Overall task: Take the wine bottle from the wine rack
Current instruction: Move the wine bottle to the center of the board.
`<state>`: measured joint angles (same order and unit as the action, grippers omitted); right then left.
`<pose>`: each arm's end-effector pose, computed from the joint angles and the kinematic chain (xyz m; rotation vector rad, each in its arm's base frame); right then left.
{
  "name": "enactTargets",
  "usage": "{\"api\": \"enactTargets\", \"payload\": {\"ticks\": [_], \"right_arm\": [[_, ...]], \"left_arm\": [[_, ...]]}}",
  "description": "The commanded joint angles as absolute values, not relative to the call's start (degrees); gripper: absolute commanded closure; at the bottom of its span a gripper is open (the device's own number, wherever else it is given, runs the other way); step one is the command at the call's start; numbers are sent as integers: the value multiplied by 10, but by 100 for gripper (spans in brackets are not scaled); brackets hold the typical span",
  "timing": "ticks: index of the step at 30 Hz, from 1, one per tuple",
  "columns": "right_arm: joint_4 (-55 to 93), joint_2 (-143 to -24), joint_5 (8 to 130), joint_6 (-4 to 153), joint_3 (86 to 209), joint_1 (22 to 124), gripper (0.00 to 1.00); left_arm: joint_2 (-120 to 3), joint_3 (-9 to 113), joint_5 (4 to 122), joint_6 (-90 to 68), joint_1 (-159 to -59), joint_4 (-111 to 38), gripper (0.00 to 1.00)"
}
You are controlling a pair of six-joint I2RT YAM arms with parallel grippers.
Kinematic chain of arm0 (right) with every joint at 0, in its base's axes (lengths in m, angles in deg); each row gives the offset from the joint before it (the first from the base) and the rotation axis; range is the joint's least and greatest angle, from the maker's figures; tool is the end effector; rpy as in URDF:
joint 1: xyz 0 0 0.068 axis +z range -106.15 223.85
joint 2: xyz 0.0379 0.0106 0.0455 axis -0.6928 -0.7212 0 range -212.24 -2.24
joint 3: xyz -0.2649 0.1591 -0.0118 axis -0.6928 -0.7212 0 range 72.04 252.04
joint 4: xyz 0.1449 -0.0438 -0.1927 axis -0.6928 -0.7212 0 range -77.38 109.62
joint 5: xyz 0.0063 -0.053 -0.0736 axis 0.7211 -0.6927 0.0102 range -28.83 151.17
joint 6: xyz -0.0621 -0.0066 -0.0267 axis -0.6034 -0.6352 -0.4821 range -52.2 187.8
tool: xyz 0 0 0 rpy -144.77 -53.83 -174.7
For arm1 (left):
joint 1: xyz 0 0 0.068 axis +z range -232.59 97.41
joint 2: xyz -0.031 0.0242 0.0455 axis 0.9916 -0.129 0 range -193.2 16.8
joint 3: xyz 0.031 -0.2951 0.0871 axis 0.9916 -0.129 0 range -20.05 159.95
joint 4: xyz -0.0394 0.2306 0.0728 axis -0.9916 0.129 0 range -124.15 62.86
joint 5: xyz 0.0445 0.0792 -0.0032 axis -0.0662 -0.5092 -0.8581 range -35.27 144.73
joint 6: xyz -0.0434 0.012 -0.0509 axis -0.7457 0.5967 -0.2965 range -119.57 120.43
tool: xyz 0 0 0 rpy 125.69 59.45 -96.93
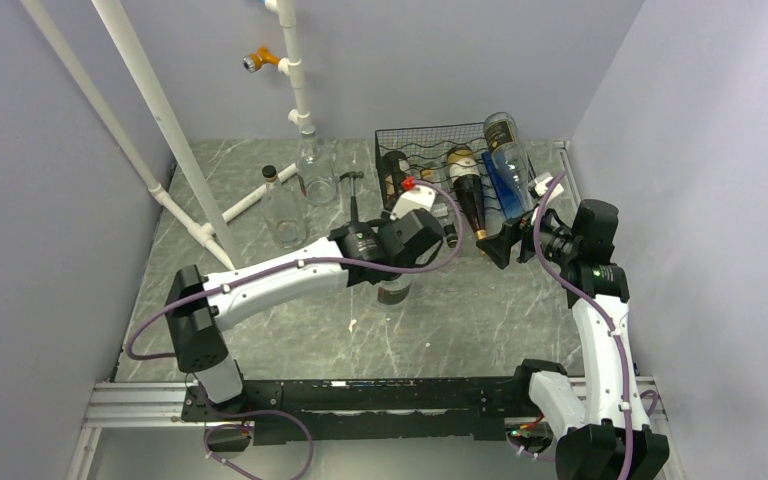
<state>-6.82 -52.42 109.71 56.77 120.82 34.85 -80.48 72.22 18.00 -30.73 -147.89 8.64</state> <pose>0.1576 0.0165 0.3481 -0.5407 1.8588 0.6334 0.1838 -0.3217 0.3653 0.3752 2.1782 -0.1463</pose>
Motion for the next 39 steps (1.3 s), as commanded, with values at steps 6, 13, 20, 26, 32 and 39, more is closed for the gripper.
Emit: {"api": "enactTargets", "payload": {"ticks": [6, 13, 20, 26, 32, 39], "right_arm": [[-46, -519, 1094, 566, 1206, 346, 15], [-45, -522, 1094, 566, 1205, 346, 15], [-44, -523, 1092, 566, 1204, 346, 14], [-44, -523, 1090, 565, 1204, 346, 15], [-44, -522, 1089, 565, 1204, 346, 15], [-44, -521, 1087, 565, 1203, 346, 14]], "left_arm": [[-692, 680, 150, -271, -1403, -13, 100], [-674, 657, 152, -247, -1342, -49, 100], [-682, 661, 167, -229, -1290, -72, 100], [-694, 669, 175, -219, -1256, -91, 100], [-714, 688, 190, -214, -1226, -99, 100], [-745, 724, 209, -208, -1195, -101, 100]]}}
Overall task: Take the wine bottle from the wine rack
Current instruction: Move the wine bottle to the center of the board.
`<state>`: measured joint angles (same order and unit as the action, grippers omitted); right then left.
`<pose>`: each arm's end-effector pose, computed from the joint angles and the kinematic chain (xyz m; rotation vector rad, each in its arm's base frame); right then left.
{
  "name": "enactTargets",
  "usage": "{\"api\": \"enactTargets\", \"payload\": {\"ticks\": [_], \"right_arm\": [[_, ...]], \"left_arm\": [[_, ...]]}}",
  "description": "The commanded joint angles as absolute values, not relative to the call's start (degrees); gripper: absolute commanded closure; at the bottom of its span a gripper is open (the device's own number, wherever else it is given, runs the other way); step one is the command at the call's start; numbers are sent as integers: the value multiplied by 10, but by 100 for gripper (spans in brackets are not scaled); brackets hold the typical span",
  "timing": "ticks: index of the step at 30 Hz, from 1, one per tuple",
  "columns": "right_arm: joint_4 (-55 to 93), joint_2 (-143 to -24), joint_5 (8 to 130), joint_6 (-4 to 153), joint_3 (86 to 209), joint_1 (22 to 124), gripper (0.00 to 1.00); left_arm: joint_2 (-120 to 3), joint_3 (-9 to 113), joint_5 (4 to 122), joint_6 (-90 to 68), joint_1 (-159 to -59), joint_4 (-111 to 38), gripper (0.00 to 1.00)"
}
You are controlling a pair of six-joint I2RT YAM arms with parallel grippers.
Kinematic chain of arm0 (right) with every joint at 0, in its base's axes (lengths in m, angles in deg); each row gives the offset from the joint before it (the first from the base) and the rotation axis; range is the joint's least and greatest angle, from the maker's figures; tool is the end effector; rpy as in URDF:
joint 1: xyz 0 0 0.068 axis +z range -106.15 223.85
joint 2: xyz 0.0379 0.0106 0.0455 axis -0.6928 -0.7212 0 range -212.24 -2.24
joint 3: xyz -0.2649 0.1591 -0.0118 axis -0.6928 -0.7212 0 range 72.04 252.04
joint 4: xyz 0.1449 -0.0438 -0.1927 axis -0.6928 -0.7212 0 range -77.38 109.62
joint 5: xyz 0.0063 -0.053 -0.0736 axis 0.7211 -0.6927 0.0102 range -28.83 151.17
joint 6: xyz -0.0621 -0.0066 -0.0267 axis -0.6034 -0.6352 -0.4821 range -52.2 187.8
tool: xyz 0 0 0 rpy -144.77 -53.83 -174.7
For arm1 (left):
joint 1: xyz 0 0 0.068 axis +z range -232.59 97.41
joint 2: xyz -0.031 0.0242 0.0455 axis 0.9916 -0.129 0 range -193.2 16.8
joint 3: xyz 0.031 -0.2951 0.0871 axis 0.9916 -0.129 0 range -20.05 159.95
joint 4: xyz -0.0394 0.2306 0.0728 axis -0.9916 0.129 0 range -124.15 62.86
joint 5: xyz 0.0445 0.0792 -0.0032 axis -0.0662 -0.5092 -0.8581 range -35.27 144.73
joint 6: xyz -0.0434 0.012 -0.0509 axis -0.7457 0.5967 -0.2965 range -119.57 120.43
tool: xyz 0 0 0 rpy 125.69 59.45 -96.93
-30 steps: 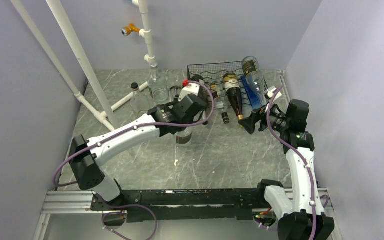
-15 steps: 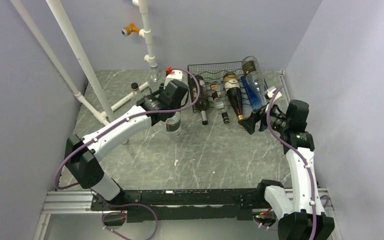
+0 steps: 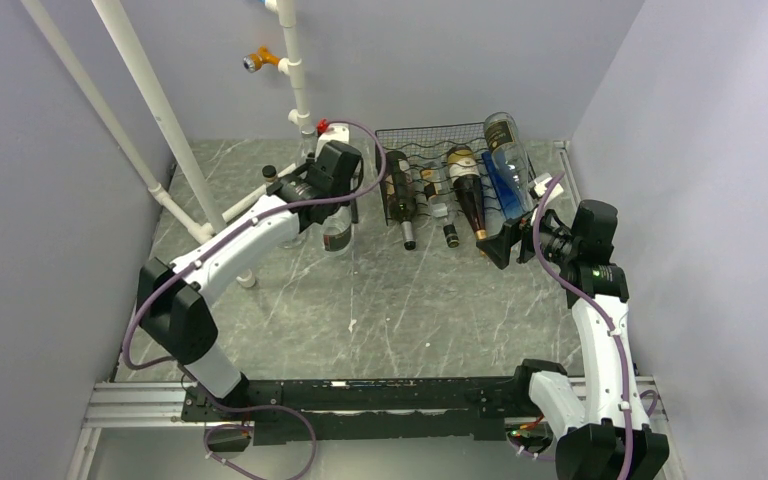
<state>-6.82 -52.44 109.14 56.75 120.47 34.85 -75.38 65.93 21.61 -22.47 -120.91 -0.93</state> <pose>0.1580 0.0160 0.3458 -0.5333 1.8682 0.6267 0.2981 -0.1977 0.3739 -0.0105 2.1316 0.0322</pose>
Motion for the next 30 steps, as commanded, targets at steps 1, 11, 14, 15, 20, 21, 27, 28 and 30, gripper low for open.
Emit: {"api": "enactTargets", "payload": {"ticks": [1, 11, 14, 15, 20, 21, 27, 28, 30], "right_arm": [[-44, -520, 1087, 565, 1203, 346, 14], [-44, -520, 1085, 564, 1204, 346, 14], [-45, -520, 1083, 563, 1204, 346, 14], [-45, -520, 1083, 563, 1204, 346, 14], [-45, -521, 1083, 563, 1204, 346, 14], [-44, -521, 1083, 563, 1204, 346, 14], [-45, -521, 1082, 562, 1205, 346, 14], [-46, -521, 1082, 562, 1205, 346, 15], [-45, -522, 1081, 561, 1204, 346, 14]], "left_arm": [[-750, 731, 210, -208, -1191, -99, 100], [-802, 791, 235, -208, -1158, -86, 100], [-813, 802, 239, -211, -1151, -82, 100], [-815, 804, 240, -211, -1148, -81, 100], [-823, 810, 250, -212, -1139, -82, 100], [-825, 811, 250, -212, -1137, -82, 100], [-831, 812, 259, -209, -1129, -88, 100], [-832, 812, 261, -209, -1128, -88, 100], [-834, 813, 263, -210, -1126, -90, 100]]}}
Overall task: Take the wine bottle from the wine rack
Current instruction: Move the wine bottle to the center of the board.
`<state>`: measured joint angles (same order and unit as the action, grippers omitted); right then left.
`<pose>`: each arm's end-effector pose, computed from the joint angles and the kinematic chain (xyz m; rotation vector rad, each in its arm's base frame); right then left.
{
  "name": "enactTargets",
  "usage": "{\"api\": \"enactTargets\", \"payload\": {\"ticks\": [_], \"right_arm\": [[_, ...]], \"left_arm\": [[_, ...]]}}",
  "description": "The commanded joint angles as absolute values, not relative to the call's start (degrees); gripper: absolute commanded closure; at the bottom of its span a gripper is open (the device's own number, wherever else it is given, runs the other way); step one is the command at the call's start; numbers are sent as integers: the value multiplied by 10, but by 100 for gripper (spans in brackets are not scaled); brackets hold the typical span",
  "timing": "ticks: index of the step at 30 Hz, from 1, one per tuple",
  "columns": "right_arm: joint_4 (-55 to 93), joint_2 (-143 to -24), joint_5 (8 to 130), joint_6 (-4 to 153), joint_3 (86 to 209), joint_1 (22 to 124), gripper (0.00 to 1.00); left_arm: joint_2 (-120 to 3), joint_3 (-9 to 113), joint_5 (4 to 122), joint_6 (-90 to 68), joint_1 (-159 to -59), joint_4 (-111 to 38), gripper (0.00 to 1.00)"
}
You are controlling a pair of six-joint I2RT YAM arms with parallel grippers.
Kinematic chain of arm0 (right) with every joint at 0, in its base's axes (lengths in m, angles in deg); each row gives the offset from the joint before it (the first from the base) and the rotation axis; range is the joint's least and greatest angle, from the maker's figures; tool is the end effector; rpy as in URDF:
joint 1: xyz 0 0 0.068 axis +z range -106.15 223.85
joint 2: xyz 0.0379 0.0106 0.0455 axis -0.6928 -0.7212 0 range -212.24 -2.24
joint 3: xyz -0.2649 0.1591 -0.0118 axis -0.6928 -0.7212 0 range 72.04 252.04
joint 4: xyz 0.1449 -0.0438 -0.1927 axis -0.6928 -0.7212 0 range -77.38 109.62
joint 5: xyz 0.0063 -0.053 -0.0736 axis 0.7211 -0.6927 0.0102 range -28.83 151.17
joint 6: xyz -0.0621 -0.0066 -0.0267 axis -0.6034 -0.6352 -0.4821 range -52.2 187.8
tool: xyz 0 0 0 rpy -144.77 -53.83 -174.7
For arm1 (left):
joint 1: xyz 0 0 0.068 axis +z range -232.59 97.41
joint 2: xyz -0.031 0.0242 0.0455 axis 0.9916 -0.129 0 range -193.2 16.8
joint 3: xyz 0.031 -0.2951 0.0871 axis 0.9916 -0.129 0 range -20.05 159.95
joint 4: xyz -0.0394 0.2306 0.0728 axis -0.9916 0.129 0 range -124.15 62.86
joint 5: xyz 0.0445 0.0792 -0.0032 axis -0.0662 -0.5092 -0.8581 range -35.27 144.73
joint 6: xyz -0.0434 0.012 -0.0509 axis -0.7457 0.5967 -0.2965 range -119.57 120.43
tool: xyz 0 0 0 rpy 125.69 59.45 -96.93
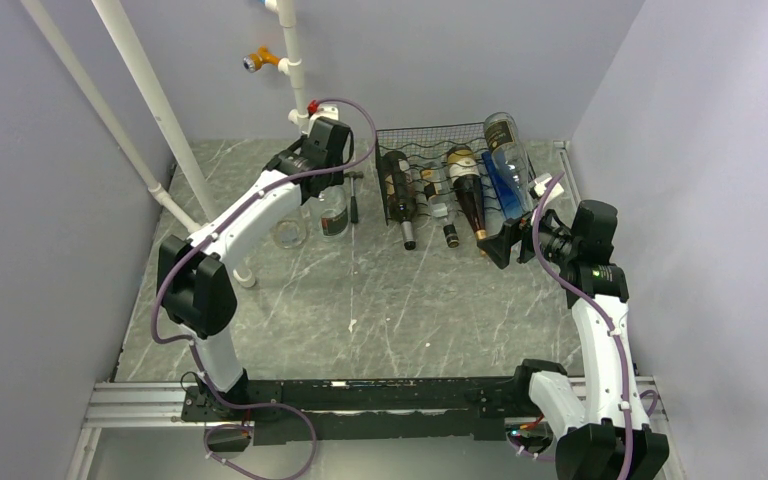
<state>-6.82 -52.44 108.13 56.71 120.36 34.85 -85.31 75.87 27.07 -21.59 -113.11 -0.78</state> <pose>0.1585 0.0153 0.3449 -0.5234 1.8767 0.6100 0.3661 -0.1865 0.3656 -0.0893 2.1683 0.0264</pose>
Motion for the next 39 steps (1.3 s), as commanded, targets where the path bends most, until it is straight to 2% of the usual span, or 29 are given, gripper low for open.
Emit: {"api": "enactTargets", "payload": {"ticks": [1, 26, 32, 34, 39], "right_arm": [[-45, -522, 1081, 561, 1204, 346, 15], [-46, -528, 1079, 558, 1205, 346, 14], [-46, -528, 1077, 557, 1205, 346, 14], [-46, -528, 1076, 557, 1204, 346, 14], [-46, -527, 1075, 557, 1204, 346, 14]], "left_arm": [[-835, 813, 263, -209, -1125, -91, 100], [-831, 782, 253, -180, -1118, -129, 100], [-828, 775, 249, -187, -1118, -121, 84], [-824, 770, 247, -189, -1117, -121, 74], [-817, 758, 246, -192, -1119, -118, 55]]}}
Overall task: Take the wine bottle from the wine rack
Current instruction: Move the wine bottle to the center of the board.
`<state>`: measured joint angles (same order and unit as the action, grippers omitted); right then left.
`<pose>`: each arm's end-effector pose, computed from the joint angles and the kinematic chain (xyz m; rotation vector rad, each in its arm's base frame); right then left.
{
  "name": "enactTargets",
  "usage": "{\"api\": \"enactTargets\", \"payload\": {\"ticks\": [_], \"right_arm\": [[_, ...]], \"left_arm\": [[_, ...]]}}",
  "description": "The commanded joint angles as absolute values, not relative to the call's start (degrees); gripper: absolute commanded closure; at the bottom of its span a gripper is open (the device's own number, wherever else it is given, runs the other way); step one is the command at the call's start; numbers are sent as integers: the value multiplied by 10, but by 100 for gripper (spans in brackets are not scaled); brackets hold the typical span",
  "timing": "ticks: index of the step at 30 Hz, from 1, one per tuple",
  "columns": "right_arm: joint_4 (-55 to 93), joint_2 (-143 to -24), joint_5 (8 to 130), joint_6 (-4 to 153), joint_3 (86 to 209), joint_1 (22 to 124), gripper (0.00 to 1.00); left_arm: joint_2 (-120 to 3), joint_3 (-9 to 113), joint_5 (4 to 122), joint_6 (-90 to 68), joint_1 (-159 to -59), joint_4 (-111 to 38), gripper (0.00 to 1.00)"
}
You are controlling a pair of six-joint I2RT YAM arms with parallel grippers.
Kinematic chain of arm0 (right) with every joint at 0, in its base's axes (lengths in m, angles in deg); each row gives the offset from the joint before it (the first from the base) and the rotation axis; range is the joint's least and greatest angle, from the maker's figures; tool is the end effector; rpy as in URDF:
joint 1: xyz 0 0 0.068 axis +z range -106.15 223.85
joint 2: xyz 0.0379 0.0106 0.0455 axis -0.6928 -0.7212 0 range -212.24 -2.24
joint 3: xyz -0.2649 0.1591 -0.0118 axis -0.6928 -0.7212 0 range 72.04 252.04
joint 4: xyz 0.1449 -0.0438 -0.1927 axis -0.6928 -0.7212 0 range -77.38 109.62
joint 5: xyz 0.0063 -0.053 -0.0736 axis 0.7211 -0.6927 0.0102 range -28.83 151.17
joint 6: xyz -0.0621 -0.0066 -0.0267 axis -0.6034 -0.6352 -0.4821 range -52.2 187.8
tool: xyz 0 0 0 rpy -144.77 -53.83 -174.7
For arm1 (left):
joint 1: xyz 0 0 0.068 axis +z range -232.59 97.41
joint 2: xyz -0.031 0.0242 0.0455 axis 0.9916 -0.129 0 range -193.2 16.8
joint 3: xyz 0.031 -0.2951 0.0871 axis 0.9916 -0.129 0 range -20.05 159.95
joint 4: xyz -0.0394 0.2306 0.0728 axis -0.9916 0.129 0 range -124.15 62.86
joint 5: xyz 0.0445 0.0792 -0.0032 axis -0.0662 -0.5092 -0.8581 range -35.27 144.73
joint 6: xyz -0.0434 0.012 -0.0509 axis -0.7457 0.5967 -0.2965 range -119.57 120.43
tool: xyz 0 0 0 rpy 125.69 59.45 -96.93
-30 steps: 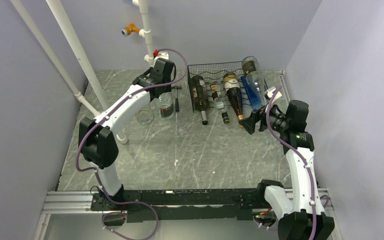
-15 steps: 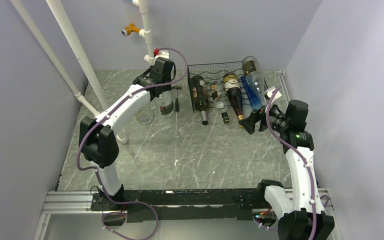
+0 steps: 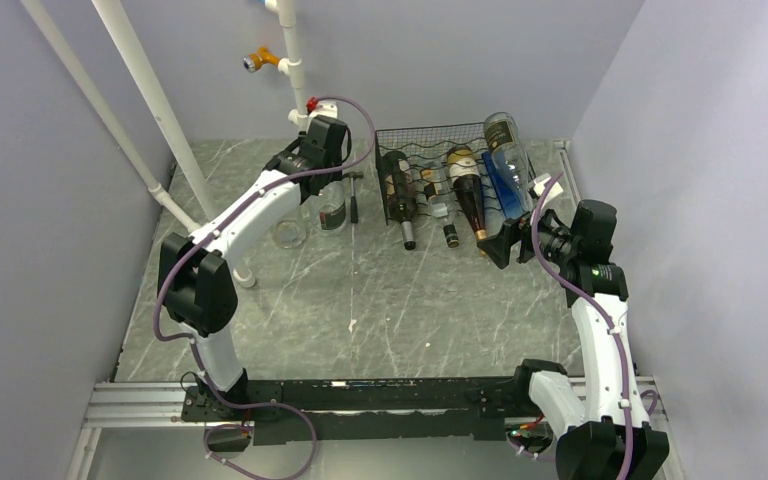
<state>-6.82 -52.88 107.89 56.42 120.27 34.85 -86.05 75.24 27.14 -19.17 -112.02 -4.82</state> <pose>0.1604 0.0148 0.3433 -0.5228 1.8845 0.6072 0.3766 -0.1835 0.3636 -0.0772 2.1305 0.0338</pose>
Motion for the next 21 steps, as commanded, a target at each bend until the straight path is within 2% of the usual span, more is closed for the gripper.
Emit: {"api": "enactTargets", "payload": {"ticks": [1, 9, 21], "right_arm": [[-46, -527, 1073, 557, 1204, 346, 14], [-46, -526, 1072, 555, 1203, 346, 14], [-46, -529, 1067, 552, 1203, 346, 14]], "left_arm": [[-814, 755, 246, -193, -1117, -117, 54], [-796, 747, 260, -200, -1118, -111, 48], [-765, 746, 284, -196, -1119, -94, 31]]}}
